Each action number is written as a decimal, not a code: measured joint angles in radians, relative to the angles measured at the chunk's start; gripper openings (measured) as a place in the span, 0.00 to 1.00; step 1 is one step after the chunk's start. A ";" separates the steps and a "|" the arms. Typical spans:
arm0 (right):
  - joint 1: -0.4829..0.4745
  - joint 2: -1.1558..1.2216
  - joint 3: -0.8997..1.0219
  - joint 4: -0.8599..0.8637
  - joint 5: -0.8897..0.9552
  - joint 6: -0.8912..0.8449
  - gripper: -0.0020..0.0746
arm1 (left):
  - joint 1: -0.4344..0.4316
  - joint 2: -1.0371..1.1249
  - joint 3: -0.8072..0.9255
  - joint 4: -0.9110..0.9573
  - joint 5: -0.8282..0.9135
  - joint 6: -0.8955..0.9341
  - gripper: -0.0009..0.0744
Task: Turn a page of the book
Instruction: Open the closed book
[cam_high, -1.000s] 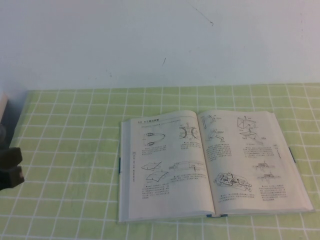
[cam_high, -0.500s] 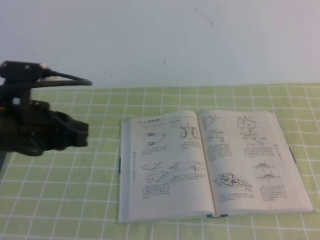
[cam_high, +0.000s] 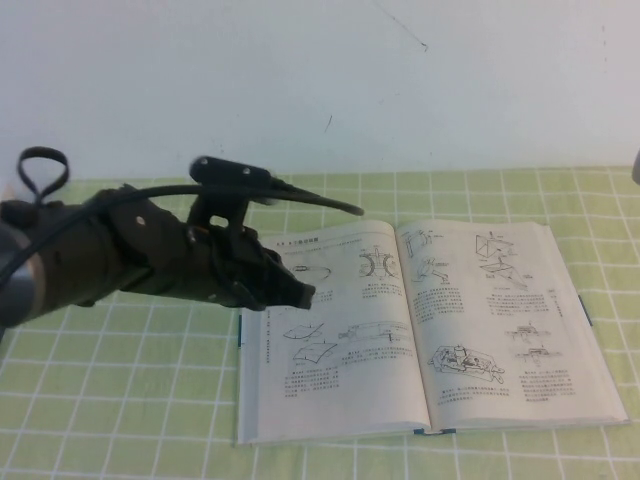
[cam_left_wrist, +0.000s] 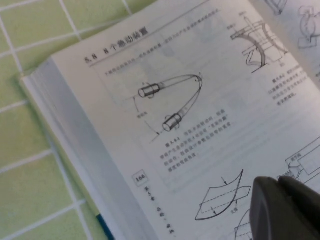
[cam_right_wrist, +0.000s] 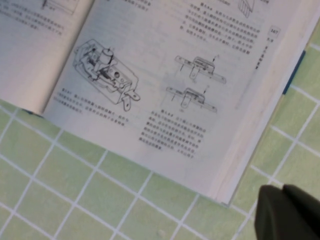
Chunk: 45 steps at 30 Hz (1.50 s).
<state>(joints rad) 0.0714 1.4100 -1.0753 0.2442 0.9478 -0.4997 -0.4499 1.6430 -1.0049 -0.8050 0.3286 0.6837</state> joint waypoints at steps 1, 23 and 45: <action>0.000 0.016 -0.002 -0.004 -0.015 0.000 0.02 | -0.010 0.026 -0.008 0.000 -0.005 0.000 0.01; 0.000 0.385 -0.060 0.127 -0.227 0.023 0.59 | -0.076 0.244 -0.039 -0.012 -0.026 -0.053 0.01; 0.000 0.532 -0.069 0.301 -0.304 -0.071 0.59 | -0.076 0.246 -0.039 -0.020 -0.026 -0.069 0.01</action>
<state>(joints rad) 0.0714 1.9416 -1.1447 0.5455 0.6441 -0.5712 -0.5259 1.8890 -1.0439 -0.8247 0.3025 0.6149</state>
